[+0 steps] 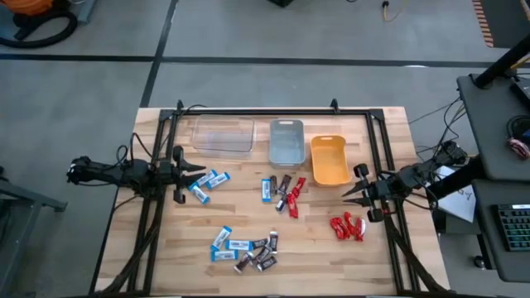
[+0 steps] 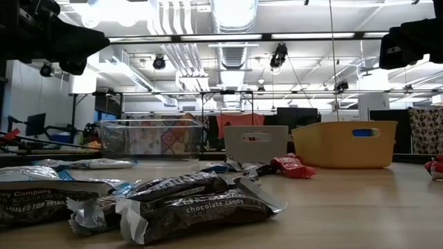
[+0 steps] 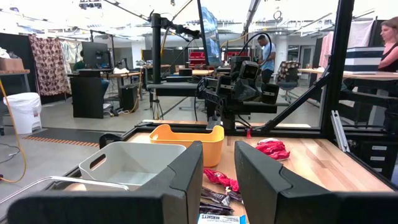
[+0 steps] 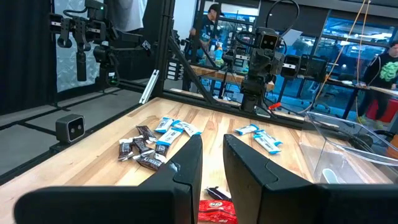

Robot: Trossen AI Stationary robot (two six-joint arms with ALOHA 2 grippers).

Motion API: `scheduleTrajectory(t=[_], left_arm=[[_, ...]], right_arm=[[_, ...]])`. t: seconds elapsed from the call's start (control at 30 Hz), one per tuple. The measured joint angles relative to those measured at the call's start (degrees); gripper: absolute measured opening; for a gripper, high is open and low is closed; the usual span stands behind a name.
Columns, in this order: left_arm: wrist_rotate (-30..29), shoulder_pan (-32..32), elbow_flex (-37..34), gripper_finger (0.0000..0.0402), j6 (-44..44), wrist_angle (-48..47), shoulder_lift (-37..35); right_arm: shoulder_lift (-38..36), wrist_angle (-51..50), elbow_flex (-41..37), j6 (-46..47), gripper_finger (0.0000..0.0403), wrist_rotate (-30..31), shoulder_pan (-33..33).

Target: Organize candy in baskets

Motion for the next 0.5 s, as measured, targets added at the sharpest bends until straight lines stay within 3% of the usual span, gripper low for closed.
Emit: scheduleTrajectory(t=[0.23, 0.5], left_arm=[[0.00, 0.00, -0.01, 0.0077, -0.01, 0.00, 0.00], [0.00, -0.01, -0.01, 0.0077, -0.02, 0.00, -0.01]], right_arm=[[0.00, 0.00, 0.00, -0.23, 0.0059, 0.02, 0.00], [-0.02, 0.00, 0.00, -7.01, 0.0059, 0.07, 0.01]])
